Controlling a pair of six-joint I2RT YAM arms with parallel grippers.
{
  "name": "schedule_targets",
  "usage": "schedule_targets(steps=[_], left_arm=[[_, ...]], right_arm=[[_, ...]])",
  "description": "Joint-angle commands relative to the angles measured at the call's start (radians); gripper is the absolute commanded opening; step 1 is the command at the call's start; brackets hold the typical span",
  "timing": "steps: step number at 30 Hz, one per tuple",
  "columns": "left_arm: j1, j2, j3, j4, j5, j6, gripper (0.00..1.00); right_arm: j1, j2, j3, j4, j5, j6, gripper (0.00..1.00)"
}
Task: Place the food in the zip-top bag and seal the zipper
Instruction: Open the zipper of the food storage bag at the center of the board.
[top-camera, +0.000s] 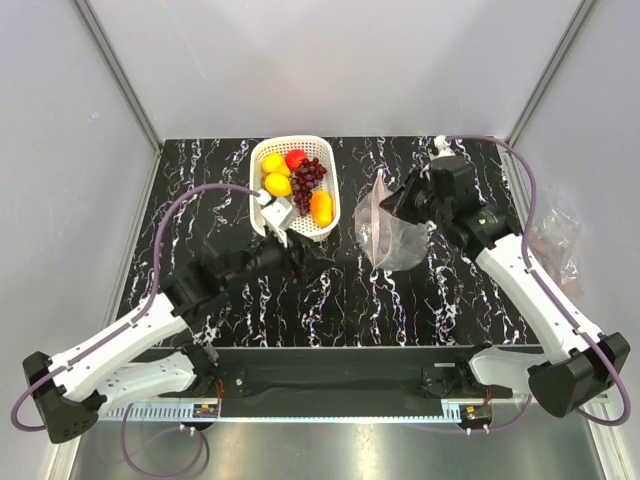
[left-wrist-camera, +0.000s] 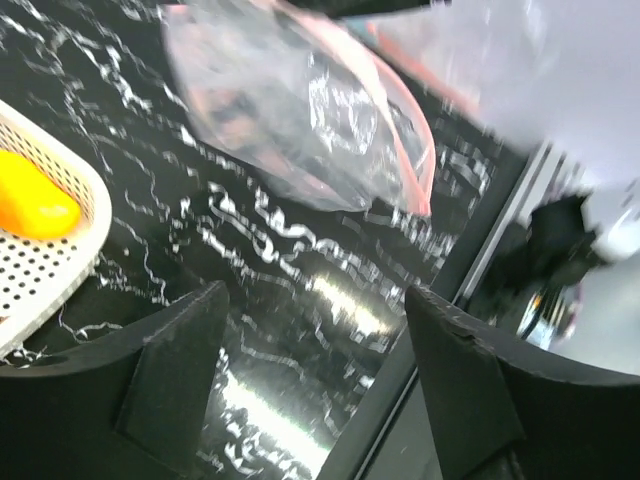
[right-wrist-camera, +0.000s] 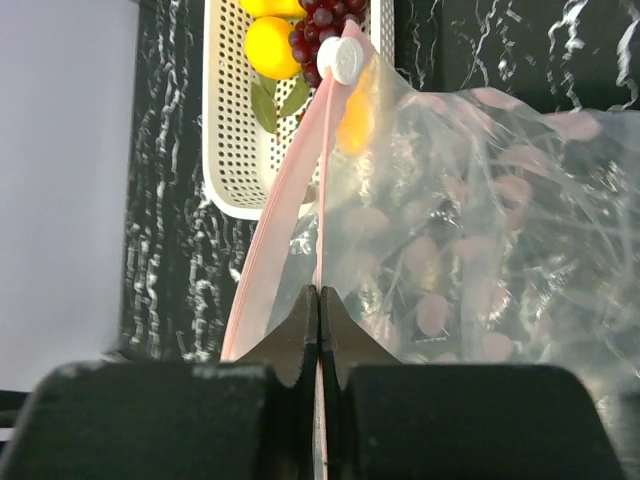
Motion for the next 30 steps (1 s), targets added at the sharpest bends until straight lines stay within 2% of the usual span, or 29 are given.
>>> schedule_targets(steps=[1, 4, 12, 19, 21, 25, 30], left_arm=[[0.015, 0.016, 0.061, -0.050, -0.059, -0.087, 0.78], [0.030, 0.053, 0.046, 0.008, -0.008, -0.140, 0.81], [0.052, 0.225, -0.049, 0.200, 0.122, -0.265, 0.81], [0.053, 0.265, -0.115, 0.270, 0.111, -0.301, 0.81], [0.052, 0.274, -0.129, 0.286, 0.107, -0.328, 0.81], [0.050, 0.322, -0.195, 0.414, 0.136, -0.400, 0.80], [0.023, 0.377, -0.220, 0.534, 0.133, -0.492, 0.78]], right_arm=[[0.007, 0.054, 0.126, -0.205, 0.026, -0.248, 0.00], [0.016, 0.046, 0.085, -0.217, 0.016, -0.282, 0.00], [0.067, -0.023, -0.153, -0.084, 0.048, -0.334, 0.00], [0.142, -0.097, -0.350, 0.128, 0.031, -0.254, 0.00], [0.171, -0.104, -0.367, 0.156, 0.052, -0.234, 0.00], [0.217, -0.123, -0.403, 0.214, 0.115, -0.213, 0.00], [0.260, -0.138, -0.438, 0.260, 0.249, -0.182, 0.00]])
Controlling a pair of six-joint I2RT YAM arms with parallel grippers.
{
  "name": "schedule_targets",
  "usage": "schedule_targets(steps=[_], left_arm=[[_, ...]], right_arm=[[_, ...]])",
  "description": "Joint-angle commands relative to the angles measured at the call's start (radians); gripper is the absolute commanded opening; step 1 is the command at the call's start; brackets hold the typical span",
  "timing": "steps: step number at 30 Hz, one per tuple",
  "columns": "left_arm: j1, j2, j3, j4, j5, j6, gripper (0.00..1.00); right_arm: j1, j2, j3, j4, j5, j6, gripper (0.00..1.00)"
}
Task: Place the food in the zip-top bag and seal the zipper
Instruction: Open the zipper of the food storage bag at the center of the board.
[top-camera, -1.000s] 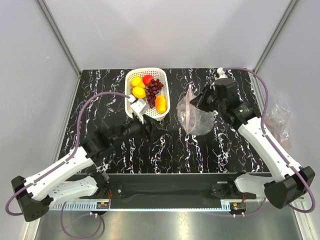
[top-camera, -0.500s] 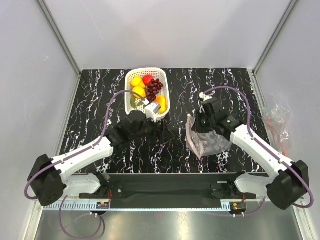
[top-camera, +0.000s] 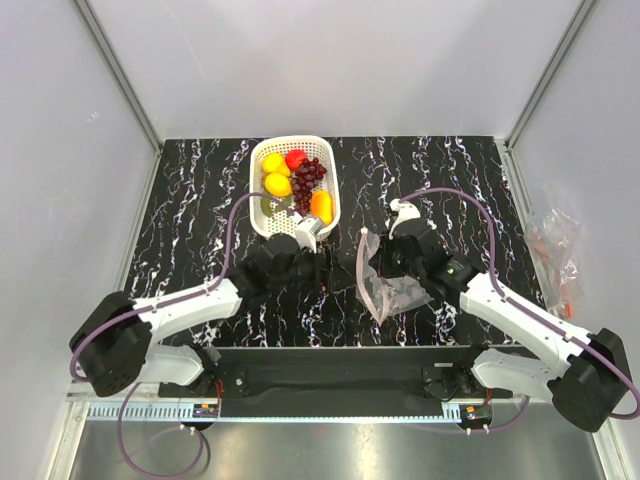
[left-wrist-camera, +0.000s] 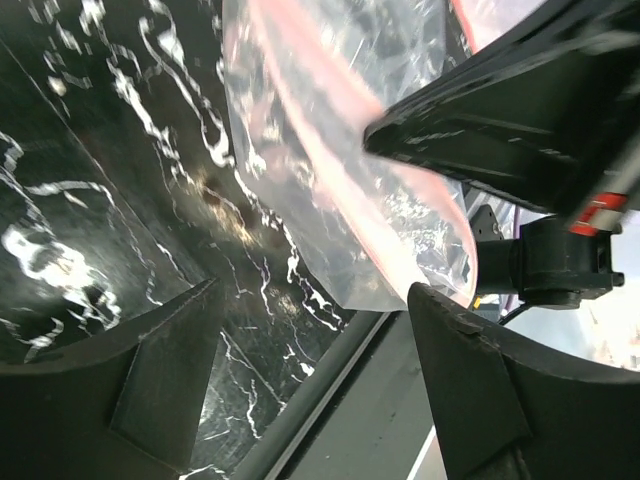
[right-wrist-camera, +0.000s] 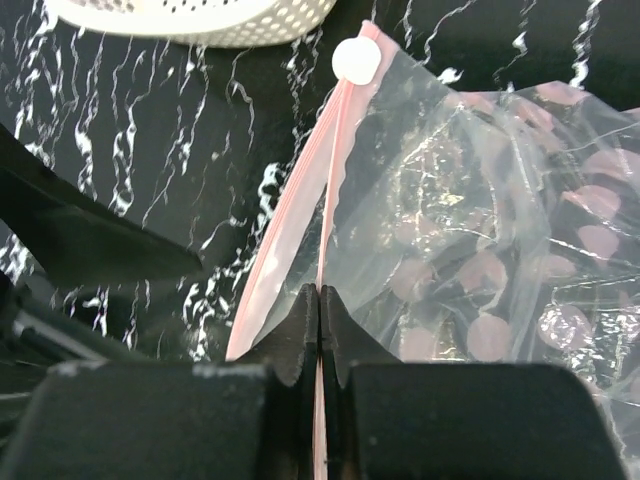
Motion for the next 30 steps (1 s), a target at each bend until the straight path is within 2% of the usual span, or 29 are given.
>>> schedule_targets(steps=[1, 5, 10, 12, 15, 25, 30], left_arm=[[-0.021, 0.035, -0.009, 0.184, 0.008, -0.101, 0.77], [-0.021, 0.064, -0.018, 0.258, -0.012, -0.147, 0.65], [-0.021, 0.121, 0.005, 0.301, -0.005, -0.168, 0.58], [-0.021, 0.135, 0.011, 0.324, 0.003, -0.170, 0.49], [-0.021, 0.173, 0.031, 0.331, 0.022, -0.176, 0.42], [-0.025, 0.227, 0.090, 0.301, 0.009, -0.159, 0.36], [-0.025, 0.281, 0.114, 0.316, 0.022, -0.155, 0.42]], right_arm=[[0.028, -0.037, -0.020, 0.116, 0.125, 0.037, 0.00], [0.039, -0.047, -0.034, 0.147, 0.157, 0.045, 0.00], [0.053, -0.025, -0.030, 0.156, 0.160, 0.046, 0.00], [0.060, -0.020, -0.030, 0.160, 0.171, 0.049, 0.00], [0.069, -0.020, -0.030, 0.159, 0.183, 0.051, 0.00], [0.092, -0.017, -0.036, 0.170, 0.189, 0.057, 0.00], [0.099, -0.048, -0.068, 0.171, 0.185, 0.077, 0.00]])
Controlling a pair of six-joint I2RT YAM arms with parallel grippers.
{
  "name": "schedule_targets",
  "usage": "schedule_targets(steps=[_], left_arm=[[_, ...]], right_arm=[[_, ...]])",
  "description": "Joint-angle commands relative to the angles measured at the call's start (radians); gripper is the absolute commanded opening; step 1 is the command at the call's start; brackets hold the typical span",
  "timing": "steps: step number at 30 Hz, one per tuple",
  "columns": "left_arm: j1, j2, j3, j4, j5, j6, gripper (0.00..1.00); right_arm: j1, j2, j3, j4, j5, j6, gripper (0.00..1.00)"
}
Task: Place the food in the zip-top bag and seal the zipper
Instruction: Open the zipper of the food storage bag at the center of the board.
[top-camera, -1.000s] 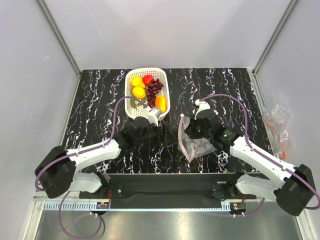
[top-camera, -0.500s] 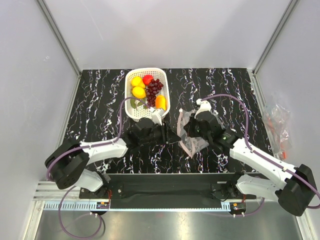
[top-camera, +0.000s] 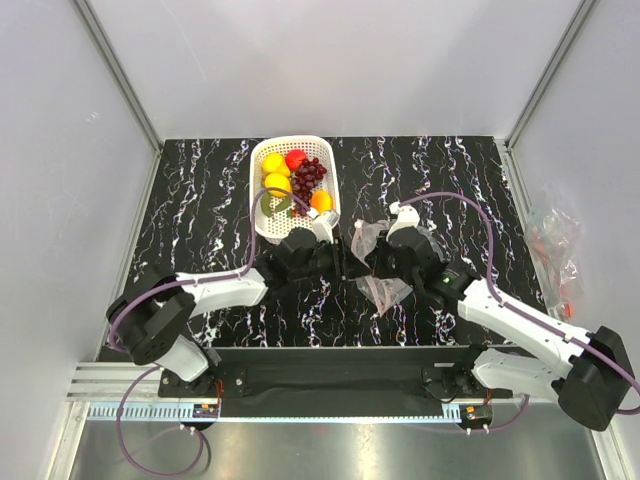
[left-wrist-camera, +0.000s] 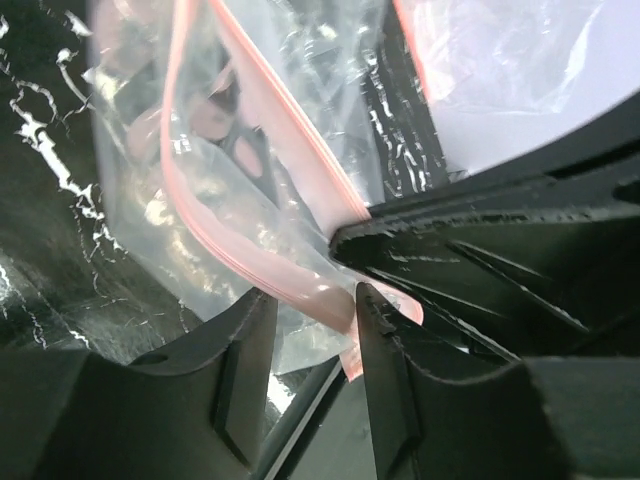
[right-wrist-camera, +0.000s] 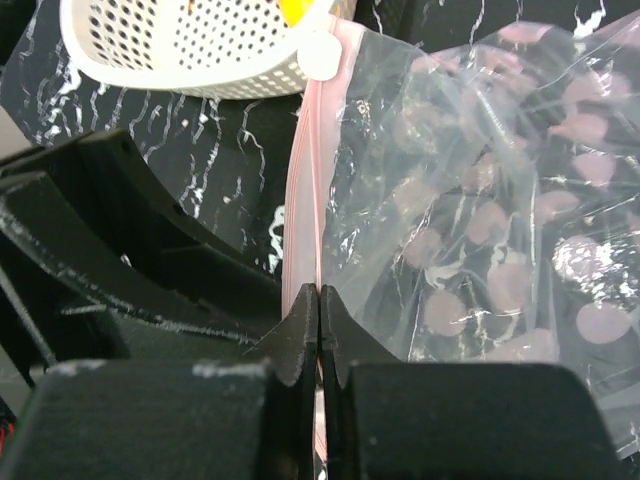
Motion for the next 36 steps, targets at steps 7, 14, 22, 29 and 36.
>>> schedule_targets(steps=[7, 14, 22, 29, 36], left_arm=[[-0.001, 0.031, 0.047, 0.054, 0.002, 0.042, 0.21], [-0.003, 0.011, 0.065, -0.033, -0.030, 0.098, 0.00], [-0.001, -0.001, 0.188, -0.421, -0.283, 0.308, 0.00], [0.002, 0.001, 0.141, -0.313, -0.219, 0.277, 0.00], [-0.035, -0.045, 0.116, -0.245, -0.187, 0.248, 0.00]], right_arm=[[0.014, -0.098, -0.020, 0.006, 0.041, 0.041, 0.00], [0.014, -0.107, -0.013, -0.033, 0.062, 0.050, 0.00], [0.014, -0.046, 0.166, -0.378, 0.274, -0.010, 0.00], [0.014, -0.001, 0.295, -0.525, 0.239, -0.022, 0.15], [0.020, 0.070, 0.252, -0.463, 0.099, -0.009, 0.39]])
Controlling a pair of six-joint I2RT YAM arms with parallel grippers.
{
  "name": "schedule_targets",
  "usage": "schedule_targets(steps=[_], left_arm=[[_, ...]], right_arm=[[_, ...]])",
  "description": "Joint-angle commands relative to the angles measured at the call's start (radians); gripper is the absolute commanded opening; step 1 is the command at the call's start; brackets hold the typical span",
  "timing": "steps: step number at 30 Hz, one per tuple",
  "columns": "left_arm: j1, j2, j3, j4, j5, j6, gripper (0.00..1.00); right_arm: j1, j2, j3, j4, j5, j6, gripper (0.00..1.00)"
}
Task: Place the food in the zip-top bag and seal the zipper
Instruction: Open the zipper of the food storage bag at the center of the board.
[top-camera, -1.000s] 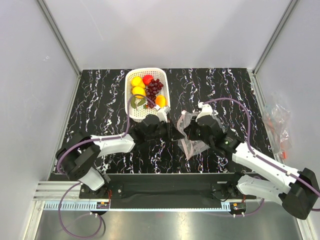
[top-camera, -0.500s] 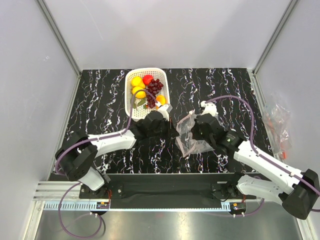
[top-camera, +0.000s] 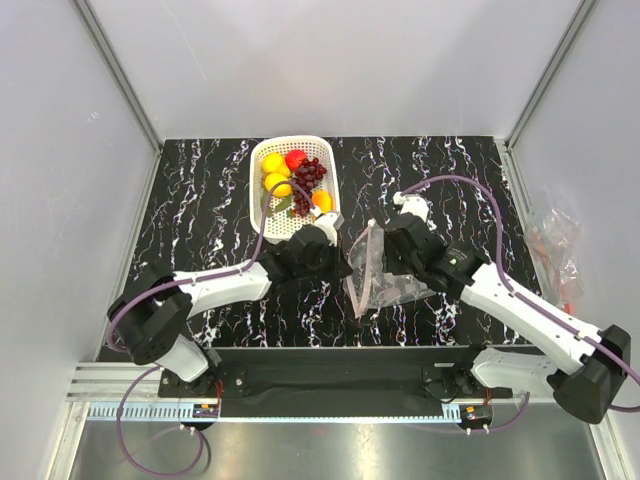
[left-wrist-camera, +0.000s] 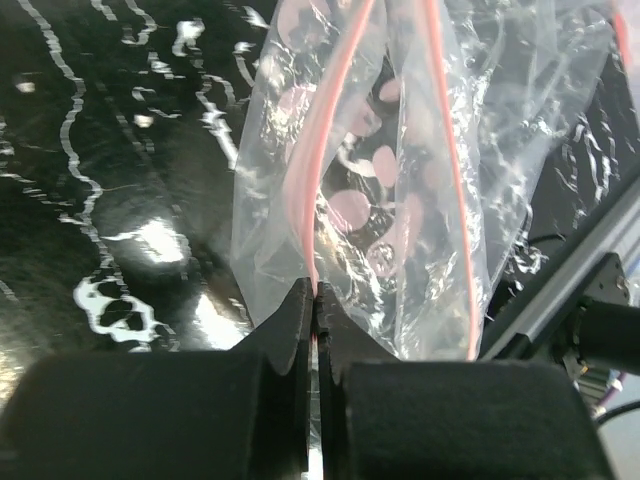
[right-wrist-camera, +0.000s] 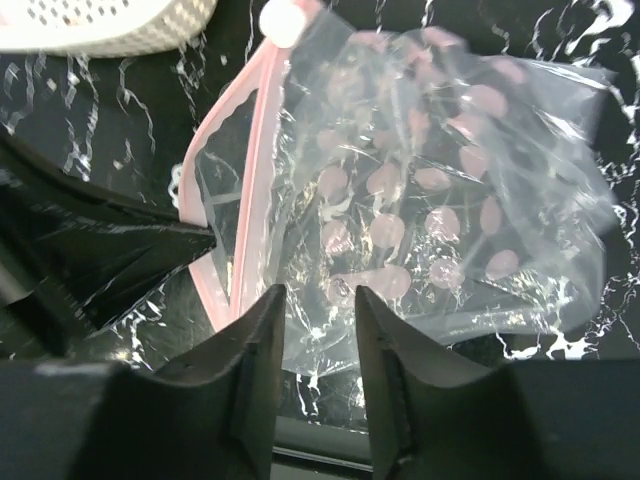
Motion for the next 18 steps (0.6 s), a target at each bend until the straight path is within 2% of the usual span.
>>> schedule_targets(steps=[1, 7, 8, 15, 17, 18], left_arm=[[-0.029, -0.066, 0.022, 0.070, 0.010, -0.003, 0.00], [-0.037, -0.099, 0.015, 0.082, 0.024, -0.020, 0.00], [-0.037, -0.107, 0.013, 0.083, 0.027, -0.021, 0.00], [-0.038, -0.124, 0.009, 0.088, 0.032, -0.051, 0.00], [-0.037, -0.132, 0.004, 0.097, 0.029, -0.063, 0.00], [-0.035, -0.138, -0.005, 0.097, 0.021, -0.070, 0.00]], right_arm=[[0.020, 0.041, -0.011, 0.012, -0.070, 0.007, 0.42], [0.095, 0.046, -0.023, 0.078, -0.075, 0.022, 0.52], [0.101, 0.049, -0.020, 0.090, -0.078, 0.025, 0.56], [0.149, 0.115, -0.005, 0.084, -0.014, 0.074, 0.64], [0.156, 0.132, 0.000, 0.060, 0.028, 0.111, 0.62], [0.156, 0.146, 0.007, 0.037, 0.055, 0.128, 0.56]])
